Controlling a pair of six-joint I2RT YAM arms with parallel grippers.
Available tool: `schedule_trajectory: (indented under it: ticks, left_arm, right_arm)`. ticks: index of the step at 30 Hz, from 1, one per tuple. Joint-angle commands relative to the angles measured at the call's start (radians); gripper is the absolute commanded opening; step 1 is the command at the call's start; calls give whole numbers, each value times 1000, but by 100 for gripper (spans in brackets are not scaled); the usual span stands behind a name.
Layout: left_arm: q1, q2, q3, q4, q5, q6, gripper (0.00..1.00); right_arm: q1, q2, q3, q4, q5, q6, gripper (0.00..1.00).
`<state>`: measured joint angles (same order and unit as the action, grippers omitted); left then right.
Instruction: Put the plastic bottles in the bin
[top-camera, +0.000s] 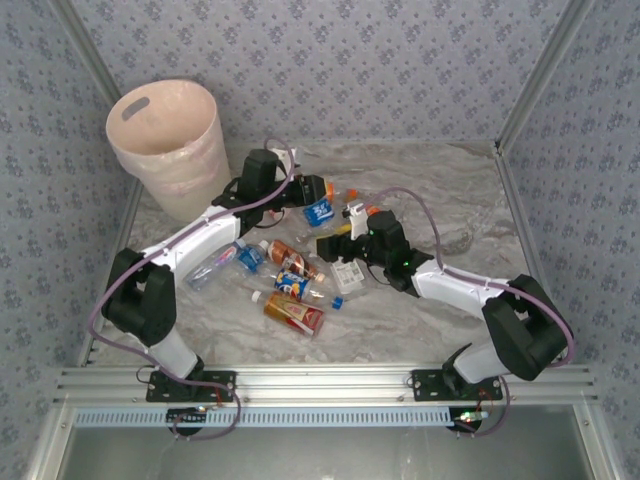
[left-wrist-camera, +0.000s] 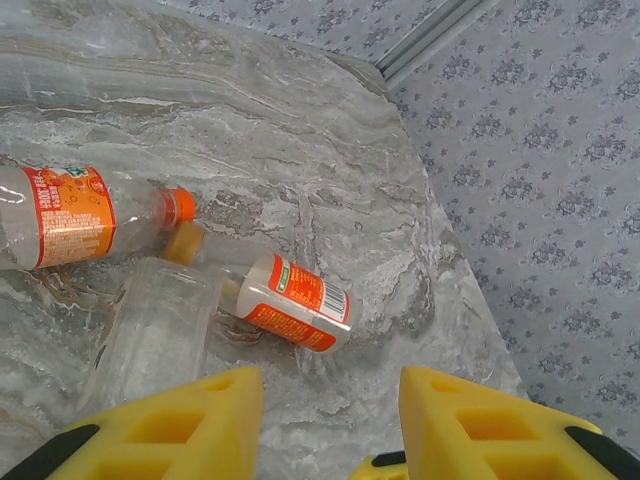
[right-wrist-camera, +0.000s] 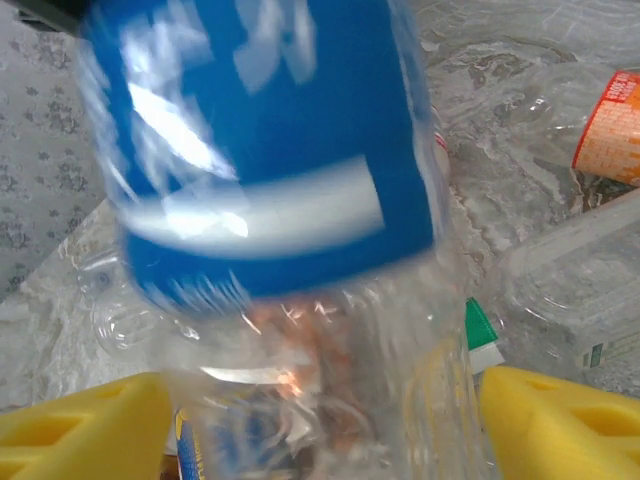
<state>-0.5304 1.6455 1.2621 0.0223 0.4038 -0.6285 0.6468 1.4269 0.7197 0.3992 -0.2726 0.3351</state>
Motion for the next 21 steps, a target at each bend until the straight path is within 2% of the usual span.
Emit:
schedule_trajectory:
  ticks: [1,3,4,12,21]
  left_arm:
    - [-5,6,36,1,4,20,41]
    - [-5,7,36,0,4,16,41]
    - [-5,9,37,2,4,15,41]
    - [-2,10,42,10,4,9,41]
    - [11,15,40,-16,-36,0,45]
  right_arm:
    - [-13,-26,33,-45,-68,-43,91]
    - [-19,-43,34,-84,-89,-67,99]
    - [-23,-53,34,-108,-90,-81,100]
    - [-52,-145,2,-204,-53,-145,100]
    - [-68,-146,-11,-268,30,-160,100]
